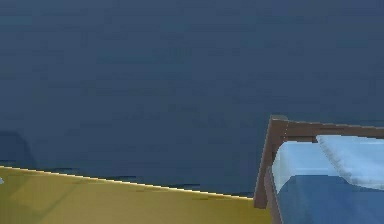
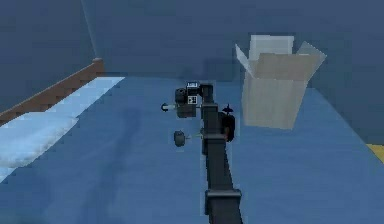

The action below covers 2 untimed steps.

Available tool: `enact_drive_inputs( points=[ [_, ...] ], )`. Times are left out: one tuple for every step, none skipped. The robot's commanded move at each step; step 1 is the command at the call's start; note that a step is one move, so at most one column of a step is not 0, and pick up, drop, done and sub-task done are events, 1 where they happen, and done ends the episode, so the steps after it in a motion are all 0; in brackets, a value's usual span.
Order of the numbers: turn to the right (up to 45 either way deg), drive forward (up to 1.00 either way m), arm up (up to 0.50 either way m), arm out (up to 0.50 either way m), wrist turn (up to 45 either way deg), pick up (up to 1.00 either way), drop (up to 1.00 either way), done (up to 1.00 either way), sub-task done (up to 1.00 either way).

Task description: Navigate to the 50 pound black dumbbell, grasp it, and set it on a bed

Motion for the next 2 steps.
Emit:
enact_drive_inputs(
  points=[
    [0.0,0.0,0.1,0.0,0.0,0.0,0.0,0.0,0.0],
    [0.0,0.0,0.0,-0.08,0.0,0.0,0.0,0.0,0.0]
  ],
)
